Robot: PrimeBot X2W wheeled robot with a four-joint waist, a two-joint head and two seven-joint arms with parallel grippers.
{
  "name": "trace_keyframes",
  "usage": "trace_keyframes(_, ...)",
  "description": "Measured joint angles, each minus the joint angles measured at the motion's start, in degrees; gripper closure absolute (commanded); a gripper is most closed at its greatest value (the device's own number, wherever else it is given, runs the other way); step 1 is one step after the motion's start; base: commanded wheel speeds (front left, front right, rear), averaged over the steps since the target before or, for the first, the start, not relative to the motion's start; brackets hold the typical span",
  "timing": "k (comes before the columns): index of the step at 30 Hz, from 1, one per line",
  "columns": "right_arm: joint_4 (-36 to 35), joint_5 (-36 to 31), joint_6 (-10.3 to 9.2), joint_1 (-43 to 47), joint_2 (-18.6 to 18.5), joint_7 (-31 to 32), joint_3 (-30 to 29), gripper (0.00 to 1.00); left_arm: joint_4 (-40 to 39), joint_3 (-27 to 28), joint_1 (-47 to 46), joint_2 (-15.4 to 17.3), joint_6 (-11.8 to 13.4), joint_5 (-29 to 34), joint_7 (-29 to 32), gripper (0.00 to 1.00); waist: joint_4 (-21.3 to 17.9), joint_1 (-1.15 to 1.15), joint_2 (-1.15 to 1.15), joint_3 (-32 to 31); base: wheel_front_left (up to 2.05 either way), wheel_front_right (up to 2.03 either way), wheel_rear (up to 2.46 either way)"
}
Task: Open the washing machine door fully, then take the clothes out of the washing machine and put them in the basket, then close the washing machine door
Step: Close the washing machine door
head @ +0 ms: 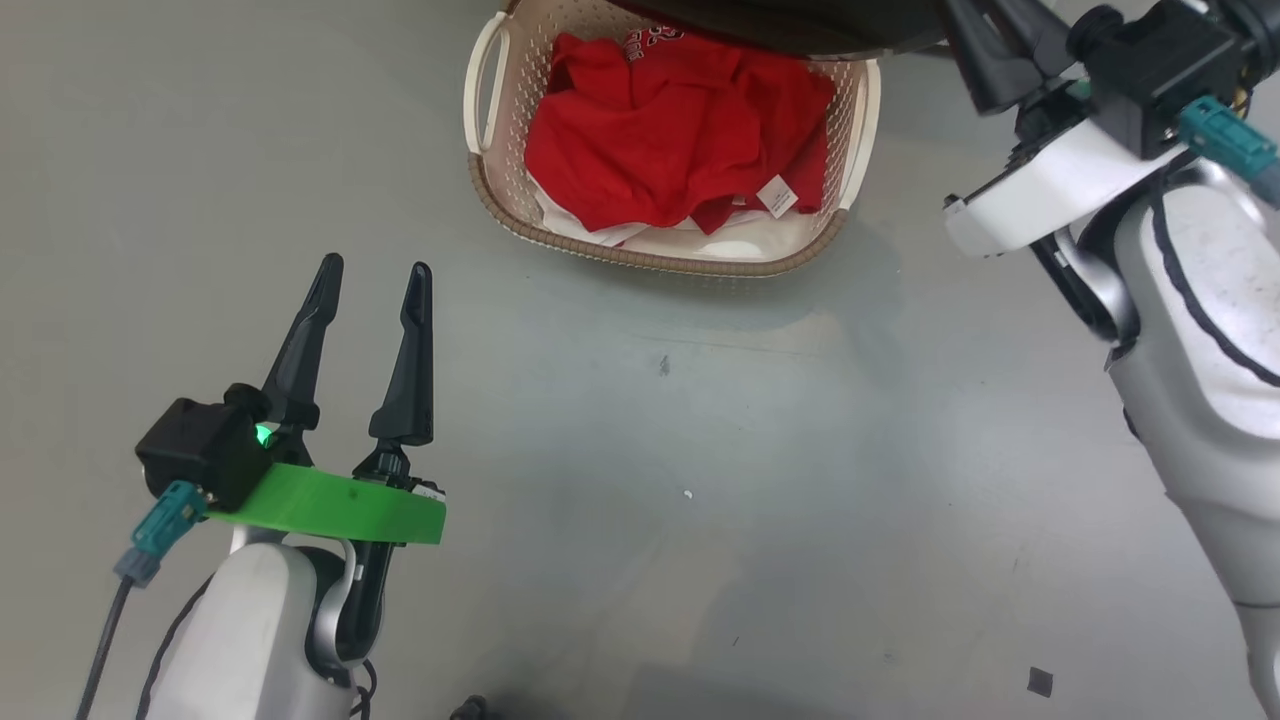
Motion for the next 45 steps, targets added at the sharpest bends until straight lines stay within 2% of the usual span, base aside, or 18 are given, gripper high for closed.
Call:
trace_keyframes(10,1.2,1.9,0.51,-5.5,-2.3,1.9,-1.7,1.00,0.5,-0.5,-1.3,-1.3,0.0,-0.1,0.0,0.00,1.8,0.00,0.00,3.4,0.00,0.00,0.00)
trace_keyframes(19,1.1,2.2,0.51,-14.0,-6.1,4.0,-4.9,1.00,0.4,-3.3,-4.0,-2.1,0.0,-1.2,0.0,0.00,2.8,0.00,0.00,7.6,0.00,0.00,0.00)
trace_keyframes(27,2.3,1.5,0.53,-19.6,-7.6,4.7,-5.3,1.00,1.0,-5.0,-6.4,-2.6,0.0,-1.9,0.0,0.00,4.4,0.01,0.00,10.4,0.00,0.00,0.00)
trace_keyframes(45,9.3,1.3,1.13,-22.1,-6.4,2.7,-5.7,1.00,3.0,-5.7,-7.6,-2.8,-0.2,-2.6,0.0,0.00,6.1,0.00,0.00,9.7,0.00,0.00,0.00)
